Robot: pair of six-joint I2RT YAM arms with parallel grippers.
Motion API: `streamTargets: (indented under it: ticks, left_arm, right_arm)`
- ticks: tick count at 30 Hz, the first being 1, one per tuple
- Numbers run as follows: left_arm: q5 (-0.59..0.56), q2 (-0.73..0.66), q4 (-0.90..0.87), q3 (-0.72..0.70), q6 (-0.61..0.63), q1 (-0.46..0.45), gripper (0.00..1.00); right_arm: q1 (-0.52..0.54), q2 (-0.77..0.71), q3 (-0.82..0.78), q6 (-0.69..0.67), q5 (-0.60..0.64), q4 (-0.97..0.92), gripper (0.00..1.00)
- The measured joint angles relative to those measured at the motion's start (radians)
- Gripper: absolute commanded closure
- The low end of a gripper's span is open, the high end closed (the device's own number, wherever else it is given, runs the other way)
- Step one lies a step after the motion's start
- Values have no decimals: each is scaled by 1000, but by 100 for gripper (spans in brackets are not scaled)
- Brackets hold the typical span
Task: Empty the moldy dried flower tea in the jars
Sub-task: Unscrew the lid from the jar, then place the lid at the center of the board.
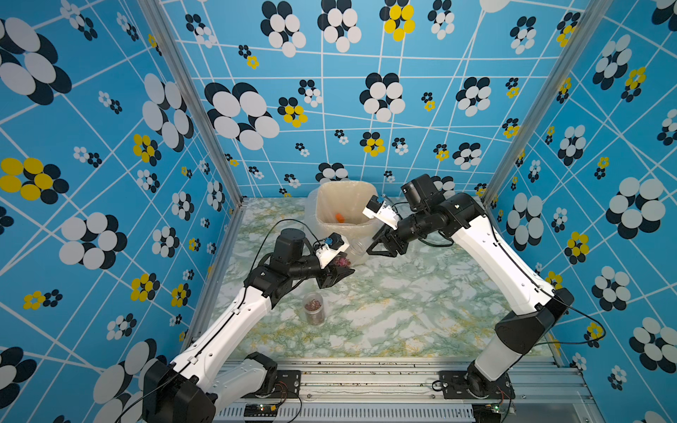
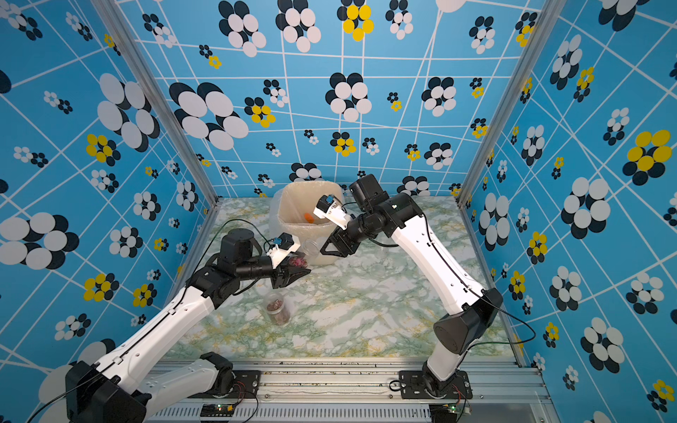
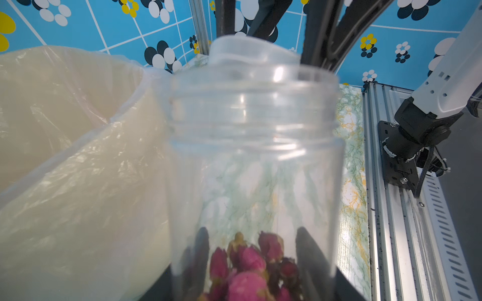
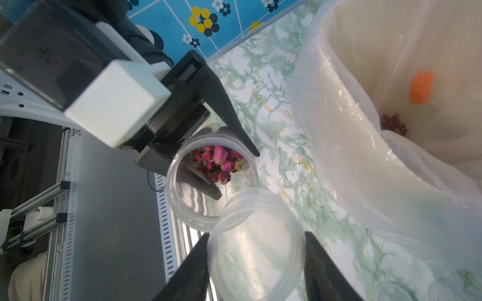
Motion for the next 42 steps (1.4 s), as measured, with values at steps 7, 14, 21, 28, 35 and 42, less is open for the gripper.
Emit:
streamTargets:
  ticks: [7,14,21,28,35,42]
  left_arm:
    - [-2,0,3,0,3,-5,100]
    - [-16,-15,14,-8,3,-5,100]
    - [-41,-47,37,-30,3,-5,100]
    - [-57,-53,46,-32,3,-5,100]
    - [-58,-53,52,-34,2,-5,100]
    - [-60,-53,58,-43,2,-5,100]
  right_arm:
    - [-1,-86,-125,43,40,71,76]
    - [-5,-163,-294,109,121,143,75]
    - [-7,-225,-532,206,239,256,74]
    - [-8,-237,-726,330,355,402,72]
    - [-8,-233,-859,436,481,547,71]
    - [-8,-180,-906,513,542,666,69]
